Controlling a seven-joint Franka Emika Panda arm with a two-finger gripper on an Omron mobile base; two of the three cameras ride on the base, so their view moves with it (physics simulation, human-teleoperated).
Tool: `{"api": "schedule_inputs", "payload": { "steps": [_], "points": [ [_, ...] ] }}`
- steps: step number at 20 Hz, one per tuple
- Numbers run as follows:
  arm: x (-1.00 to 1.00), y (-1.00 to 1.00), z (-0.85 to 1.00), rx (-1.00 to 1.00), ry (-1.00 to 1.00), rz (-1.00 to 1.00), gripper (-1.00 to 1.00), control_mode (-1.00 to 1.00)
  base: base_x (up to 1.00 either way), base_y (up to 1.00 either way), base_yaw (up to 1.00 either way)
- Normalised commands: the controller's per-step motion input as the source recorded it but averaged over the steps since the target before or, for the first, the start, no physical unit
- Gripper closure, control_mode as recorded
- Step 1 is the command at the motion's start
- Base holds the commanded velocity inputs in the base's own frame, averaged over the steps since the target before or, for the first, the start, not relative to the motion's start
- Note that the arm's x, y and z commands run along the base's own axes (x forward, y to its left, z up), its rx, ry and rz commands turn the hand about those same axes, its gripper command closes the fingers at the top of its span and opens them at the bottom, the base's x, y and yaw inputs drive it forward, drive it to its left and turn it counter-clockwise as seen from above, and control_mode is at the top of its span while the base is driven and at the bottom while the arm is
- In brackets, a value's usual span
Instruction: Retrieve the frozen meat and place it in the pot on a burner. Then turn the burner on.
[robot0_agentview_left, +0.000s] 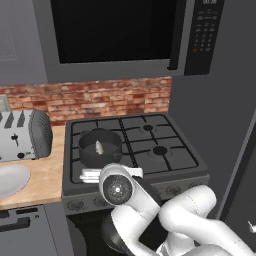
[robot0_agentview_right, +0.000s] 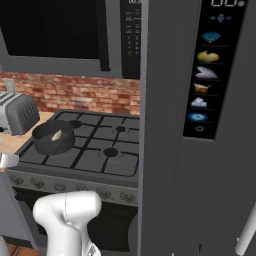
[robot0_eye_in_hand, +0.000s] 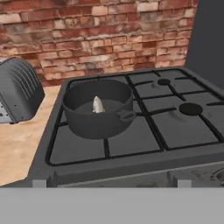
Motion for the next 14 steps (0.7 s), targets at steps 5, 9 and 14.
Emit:
{"api": "schedule_inputs", "payload": {
  "steps": [5,9,14],
  "points": [
    [-0.63,0.00,-0.04,0.00,-0.09,0.00,-1.00,-1.00,0.00,0.00,0.00],
    [-0.56,0.00,-0.03,0.00,-0.11,0.00,-1.00,-1.00,0.00,0.00,0.00],
    [-0.39,0.06,-0.10,0.00,-0.04,0.00,-1.00,-1.00,0.00,0.00,0.00]
  ]
}}
